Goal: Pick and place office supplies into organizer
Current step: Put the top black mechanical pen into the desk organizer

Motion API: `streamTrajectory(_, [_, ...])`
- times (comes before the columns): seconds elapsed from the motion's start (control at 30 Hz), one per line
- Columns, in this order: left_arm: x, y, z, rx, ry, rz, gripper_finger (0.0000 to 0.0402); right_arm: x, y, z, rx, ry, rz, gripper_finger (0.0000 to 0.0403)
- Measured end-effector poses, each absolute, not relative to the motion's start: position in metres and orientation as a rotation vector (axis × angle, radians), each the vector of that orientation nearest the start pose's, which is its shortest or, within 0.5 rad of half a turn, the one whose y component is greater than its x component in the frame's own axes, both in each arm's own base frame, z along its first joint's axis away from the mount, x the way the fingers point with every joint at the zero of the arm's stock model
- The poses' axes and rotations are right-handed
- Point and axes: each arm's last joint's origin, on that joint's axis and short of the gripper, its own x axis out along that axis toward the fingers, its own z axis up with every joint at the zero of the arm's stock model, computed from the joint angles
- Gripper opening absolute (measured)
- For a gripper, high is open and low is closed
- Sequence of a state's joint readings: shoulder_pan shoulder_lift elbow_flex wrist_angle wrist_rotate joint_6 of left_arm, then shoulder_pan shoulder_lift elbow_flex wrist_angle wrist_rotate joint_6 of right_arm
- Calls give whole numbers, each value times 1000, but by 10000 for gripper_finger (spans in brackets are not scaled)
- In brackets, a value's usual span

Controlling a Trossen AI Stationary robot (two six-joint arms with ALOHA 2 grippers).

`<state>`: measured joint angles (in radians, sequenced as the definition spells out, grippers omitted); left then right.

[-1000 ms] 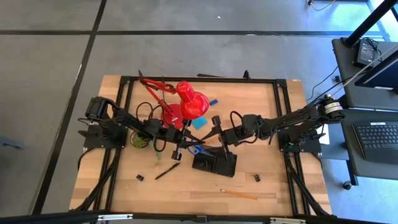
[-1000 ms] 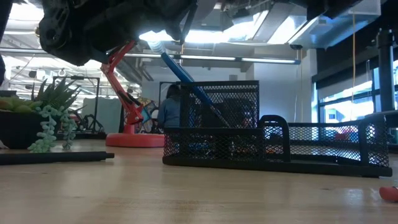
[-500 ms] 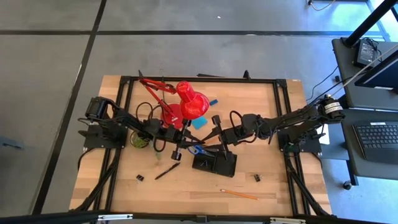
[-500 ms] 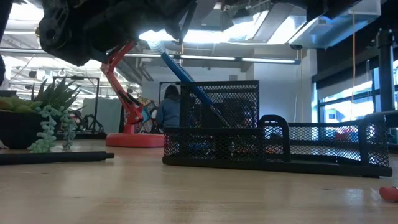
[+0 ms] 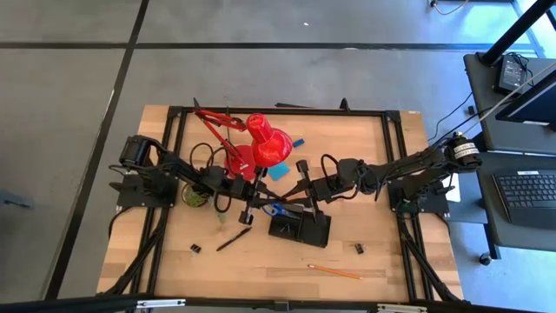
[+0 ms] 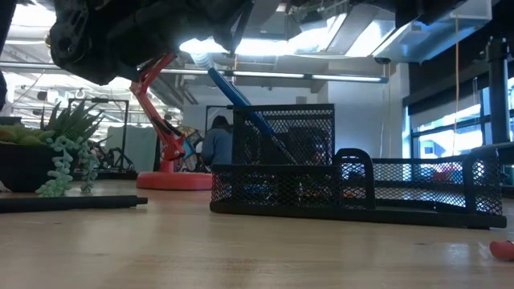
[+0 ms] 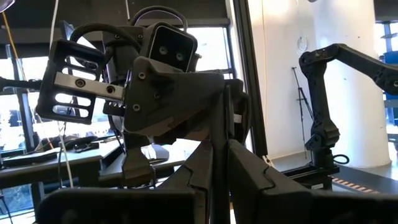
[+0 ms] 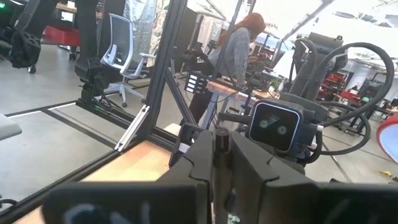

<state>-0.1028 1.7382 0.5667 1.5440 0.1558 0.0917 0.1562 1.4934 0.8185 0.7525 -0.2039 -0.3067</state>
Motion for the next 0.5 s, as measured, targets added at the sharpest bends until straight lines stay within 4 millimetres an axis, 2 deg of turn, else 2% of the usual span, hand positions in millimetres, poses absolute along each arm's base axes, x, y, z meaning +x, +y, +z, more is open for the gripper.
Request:
streamTrajectory(0.27, [302,-36,196,100,-384,-238,39,319,56,267,-317,-125,324,38])
streamTrajectory(0.5, [303,-37,195,108,-366,-284,109,320,56,263,-312,-77,310,40])
